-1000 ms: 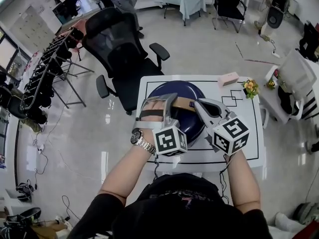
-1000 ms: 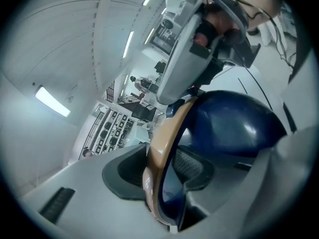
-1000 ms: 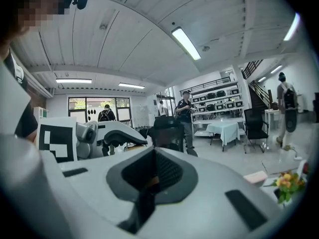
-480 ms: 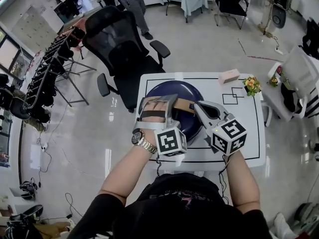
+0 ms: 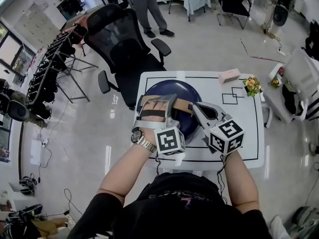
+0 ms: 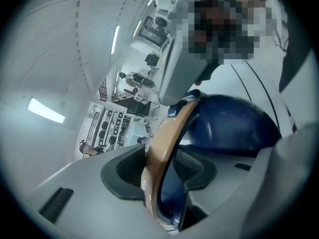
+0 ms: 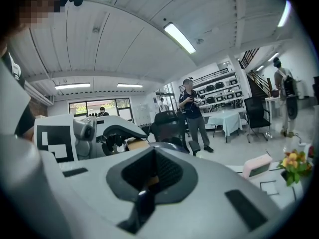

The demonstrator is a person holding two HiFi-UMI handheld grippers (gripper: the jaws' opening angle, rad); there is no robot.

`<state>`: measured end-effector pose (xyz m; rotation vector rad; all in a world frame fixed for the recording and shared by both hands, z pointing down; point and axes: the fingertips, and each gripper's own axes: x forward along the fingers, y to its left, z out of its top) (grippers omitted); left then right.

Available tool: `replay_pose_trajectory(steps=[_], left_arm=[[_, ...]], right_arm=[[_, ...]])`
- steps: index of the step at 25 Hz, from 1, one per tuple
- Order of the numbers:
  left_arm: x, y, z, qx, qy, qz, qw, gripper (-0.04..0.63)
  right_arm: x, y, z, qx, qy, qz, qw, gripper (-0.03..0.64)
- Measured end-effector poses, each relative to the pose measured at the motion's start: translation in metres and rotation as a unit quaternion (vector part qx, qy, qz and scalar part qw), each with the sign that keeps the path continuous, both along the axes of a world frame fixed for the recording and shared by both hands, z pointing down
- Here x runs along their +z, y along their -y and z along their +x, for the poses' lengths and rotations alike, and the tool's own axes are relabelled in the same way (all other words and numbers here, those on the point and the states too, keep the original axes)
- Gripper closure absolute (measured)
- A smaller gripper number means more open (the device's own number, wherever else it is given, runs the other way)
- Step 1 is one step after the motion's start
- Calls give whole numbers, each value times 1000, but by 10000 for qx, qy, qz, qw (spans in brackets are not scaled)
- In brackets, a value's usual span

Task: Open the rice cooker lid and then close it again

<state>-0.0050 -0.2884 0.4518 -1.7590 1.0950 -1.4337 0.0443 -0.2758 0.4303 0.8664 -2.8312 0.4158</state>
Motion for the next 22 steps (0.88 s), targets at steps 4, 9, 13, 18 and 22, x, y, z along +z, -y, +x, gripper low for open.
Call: replay_pose_trajectory(steps=[4,9,13,18,22], left_arm=[[-1,0,-2,-123,50,-10,9999,430],[1,-1,-2,-276,88,122,9995,425],[-5,-5,-6,-586,-253,298,9975,407],[-15,-28,-18,-1230,-1270,500,9830,411],[-19,-64,-37,-1908,-2712,503,9421,456]], right_arm=[[-1,0,-1,-86,41,-40,9999,615],[1,-1,0,-248,88,-86,9996,615],[0,-4,1,-450,55,-51,9990,615],[-8,-6,7,-672,165,173,9975,615],[-22,-13,3,-896,422,335,9945,615]])
